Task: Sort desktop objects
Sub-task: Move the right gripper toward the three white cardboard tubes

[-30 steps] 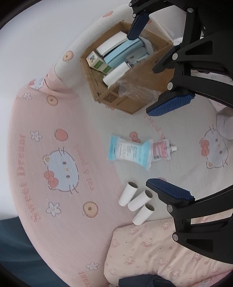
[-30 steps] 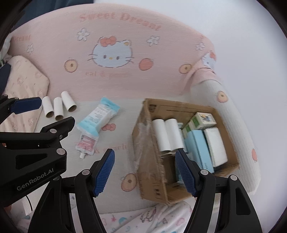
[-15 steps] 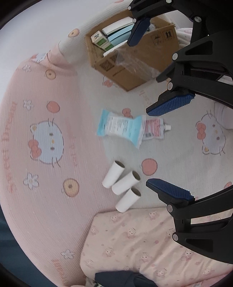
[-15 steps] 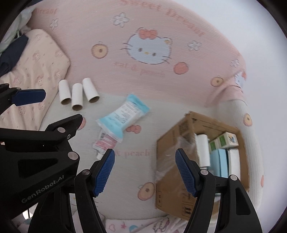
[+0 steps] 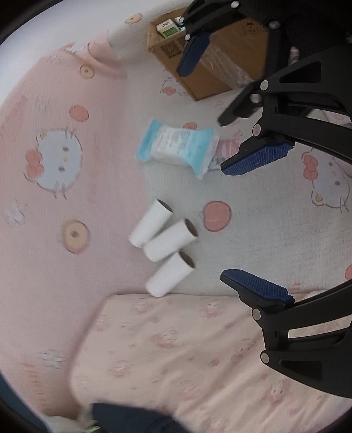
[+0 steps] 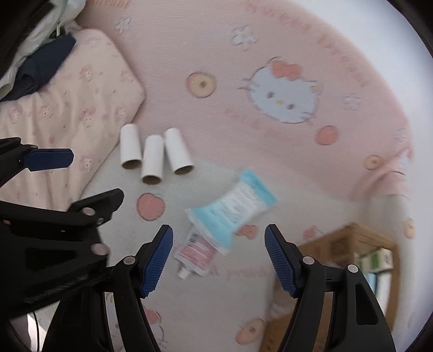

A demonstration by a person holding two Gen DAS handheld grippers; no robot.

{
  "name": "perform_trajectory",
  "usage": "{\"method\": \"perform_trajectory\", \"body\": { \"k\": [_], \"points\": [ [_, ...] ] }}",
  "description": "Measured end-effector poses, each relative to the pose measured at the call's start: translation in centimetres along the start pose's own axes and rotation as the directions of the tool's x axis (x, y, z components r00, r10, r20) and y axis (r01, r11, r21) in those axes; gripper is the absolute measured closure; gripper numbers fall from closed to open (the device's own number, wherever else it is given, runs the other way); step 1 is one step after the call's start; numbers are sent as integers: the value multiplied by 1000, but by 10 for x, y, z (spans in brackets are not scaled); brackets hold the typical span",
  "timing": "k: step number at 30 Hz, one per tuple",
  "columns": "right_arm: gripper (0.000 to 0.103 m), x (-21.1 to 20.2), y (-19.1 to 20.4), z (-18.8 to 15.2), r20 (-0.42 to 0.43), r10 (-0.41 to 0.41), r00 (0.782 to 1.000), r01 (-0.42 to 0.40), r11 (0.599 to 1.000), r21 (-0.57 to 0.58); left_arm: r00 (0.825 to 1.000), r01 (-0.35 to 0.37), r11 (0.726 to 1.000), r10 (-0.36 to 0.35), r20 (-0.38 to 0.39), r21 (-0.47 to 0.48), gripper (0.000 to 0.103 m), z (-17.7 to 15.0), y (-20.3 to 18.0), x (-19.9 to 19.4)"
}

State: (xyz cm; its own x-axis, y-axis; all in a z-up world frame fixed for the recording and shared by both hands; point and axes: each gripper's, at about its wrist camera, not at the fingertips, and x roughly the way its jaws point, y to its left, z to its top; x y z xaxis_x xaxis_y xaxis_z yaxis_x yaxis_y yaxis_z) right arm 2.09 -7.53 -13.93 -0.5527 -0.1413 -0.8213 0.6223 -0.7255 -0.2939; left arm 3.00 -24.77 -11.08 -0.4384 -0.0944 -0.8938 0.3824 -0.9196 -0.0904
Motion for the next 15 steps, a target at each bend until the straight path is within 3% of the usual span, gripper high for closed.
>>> {"method": "perform_trajectory", "body": {
  "k": [5,7,11,13,15],
  "points": [
    [35,30,21,3,62,-23,998,27,997,-70,996,61,993,-68,-59,-105,28,-14,37,36],
    [35,37,28,3,115,5,993,5,996,-86,997,68,989,-72,-29,-132,28,-20,49,44],
    [35,48,29,5,176,74,982,-69,997,-33,987,119,977,-97,127,-175,32,-31,69,45],
    [35,55,28,6,195,101,976,-103,995,1,977,159,969,-128,168,-187,45,-32,75,48],
    [35,63,28,7,195,136,971,-146,988,40,974,182,964,-150,168,-196,51,-27,78,55]
  ]
}}
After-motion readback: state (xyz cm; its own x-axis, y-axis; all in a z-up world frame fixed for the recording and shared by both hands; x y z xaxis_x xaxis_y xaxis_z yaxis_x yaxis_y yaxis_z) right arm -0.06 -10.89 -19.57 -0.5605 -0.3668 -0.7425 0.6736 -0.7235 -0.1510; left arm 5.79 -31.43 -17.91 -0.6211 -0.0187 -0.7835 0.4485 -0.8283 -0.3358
